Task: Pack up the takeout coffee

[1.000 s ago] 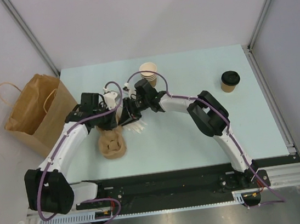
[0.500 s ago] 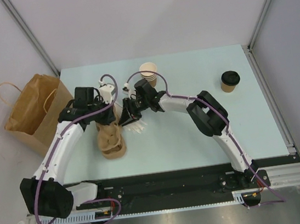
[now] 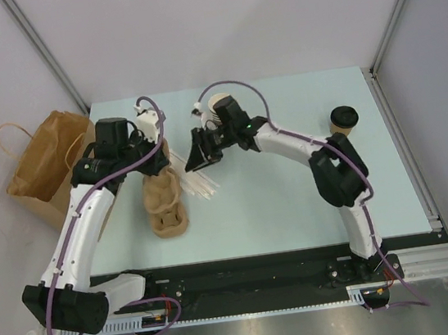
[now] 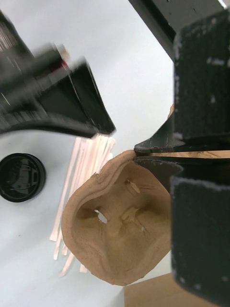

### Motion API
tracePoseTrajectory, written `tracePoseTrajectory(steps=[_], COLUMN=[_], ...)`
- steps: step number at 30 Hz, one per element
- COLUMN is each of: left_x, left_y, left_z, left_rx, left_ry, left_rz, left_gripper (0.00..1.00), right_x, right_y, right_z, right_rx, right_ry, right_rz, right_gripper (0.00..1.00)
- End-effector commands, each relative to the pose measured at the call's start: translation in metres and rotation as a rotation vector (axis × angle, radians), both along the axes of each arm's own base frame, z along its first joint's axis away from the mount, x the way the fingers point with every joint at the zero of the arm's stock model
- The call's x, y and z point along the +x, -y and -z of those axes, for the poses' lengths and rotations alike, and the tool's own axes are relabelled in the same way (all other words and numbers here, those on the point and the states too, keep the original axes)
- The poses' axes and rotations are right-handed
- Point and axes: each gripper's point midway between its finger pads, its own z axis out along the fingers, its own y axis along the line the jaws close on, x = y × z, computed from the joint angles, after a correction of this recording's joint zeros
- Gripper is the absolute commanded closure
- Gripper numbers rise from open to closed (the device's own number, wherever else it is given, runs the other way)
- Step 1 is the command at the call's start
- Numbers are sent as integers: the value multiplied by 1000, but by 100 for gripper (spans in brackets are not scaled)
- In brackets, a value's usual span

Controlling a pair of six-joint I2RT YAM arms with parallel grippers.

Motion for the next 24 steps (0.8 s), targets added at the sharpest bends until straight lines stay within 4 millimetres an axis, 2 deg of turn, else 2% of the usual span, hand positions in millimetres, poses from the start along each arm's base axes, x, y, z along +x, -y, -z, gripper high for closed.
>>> tracePoseTrajectory(steps=[1, 2, 3, 7, 9, 11, 17, 24], left_x=[7, 11, 12, 20, 23, 24, 25, 25], left_y=[13, 14, 18, 31, 38, 41, 49, 49], left_z=[-36, -40, -41, -48, -50, -52, -54, -49], left_rx=[-89, -97, -102, -120, -122, -119, -122, -112], left_ry=[78, 96, 98, 118, 122, 126, 131, 126], left_rz=[-33, -40, -41, -43, -42, -41, -24, -26], left_gripper=[100, 100, 100, 100, 100, 100, 100, 100], right_x=[5, 5, 3, -3, -10, -17, -19, -25], right_y=[41, 44, 49, 48, 41, 35, 25, 21], right_z=[-78, -82, -98, -115, -119, -114, -102, -105], right_rx=[51, 54, 72, 69, 64, 28, -31, -6], right_ry=[257, 268, 295, 345, 384, 407, 429, 391], right_rz=[11, 20, 27, 51, 29, 24, 29, 20], right_gripper=[49, 47, 45, 44, 44, 44, 50, 50])
